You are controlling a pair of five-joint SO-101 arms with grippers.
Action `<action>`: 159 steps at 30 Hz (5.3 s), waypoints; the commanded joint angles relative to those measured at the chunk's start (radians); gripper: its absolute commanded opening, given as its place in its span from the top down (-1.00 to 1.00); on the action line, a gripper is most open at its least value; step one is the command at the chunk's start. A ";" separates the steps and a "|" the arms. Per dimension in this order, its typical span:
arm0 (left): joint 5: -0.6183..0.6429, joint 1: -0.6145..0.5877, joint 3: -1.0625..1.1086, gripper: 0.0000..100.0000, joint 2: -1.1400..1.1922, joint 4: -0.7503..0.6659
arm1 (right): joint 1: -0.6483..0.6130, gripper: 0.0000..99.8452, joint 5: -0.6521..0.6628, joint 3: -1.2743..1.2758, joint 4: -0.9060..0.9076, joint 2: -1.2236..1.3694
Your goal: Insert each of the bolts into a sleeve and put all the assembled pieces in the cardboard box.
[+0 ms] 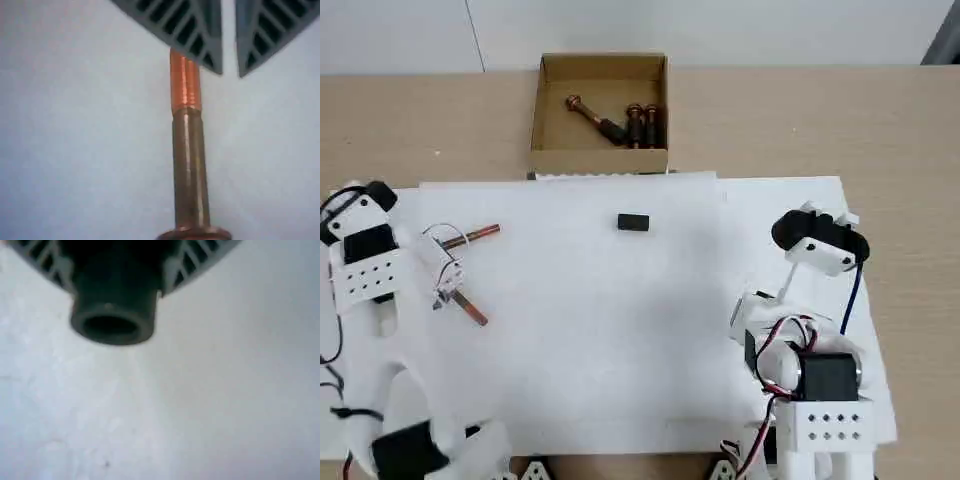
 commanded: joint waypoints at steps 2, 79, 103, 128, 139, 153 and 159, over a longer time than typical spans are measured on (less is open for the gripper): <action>0.003 -0.005 -0.042 0.98 0.028 -0.058 | 0.002 0.99 0.008 -0.005 -0.021 -0.018; 0.002 -0.011 0.105 0.75 0.229 -0.331 | -0.001 0.99 0.008 -0.003 -0.015 -0.019; 0.002 0.109 -0.236 0.99 0.215 0.014 | -0.001 0.99 0.054 -0.124 -0.005 -0.025; -0.318 0.365 -0.209 0.99 -0.588 0.095 | 0.007 0.99 0.328 -0.253 0.159 -0.286; -0.359 0.362 0.334 0.99 -1.119 -0.192 | 0.001 0.99 0.324 -0.109 0.067 -0.294; -0.358 0.361 0.723 0.99 -1.398 -0.385 | -0.058 0.99 0.327 0.135 -0.159 -0.295; -0.356 0.367 0.852 0.99 -1.513 -0.451 | -0.182 0.99 0.328 0.265 -0.337 -0.295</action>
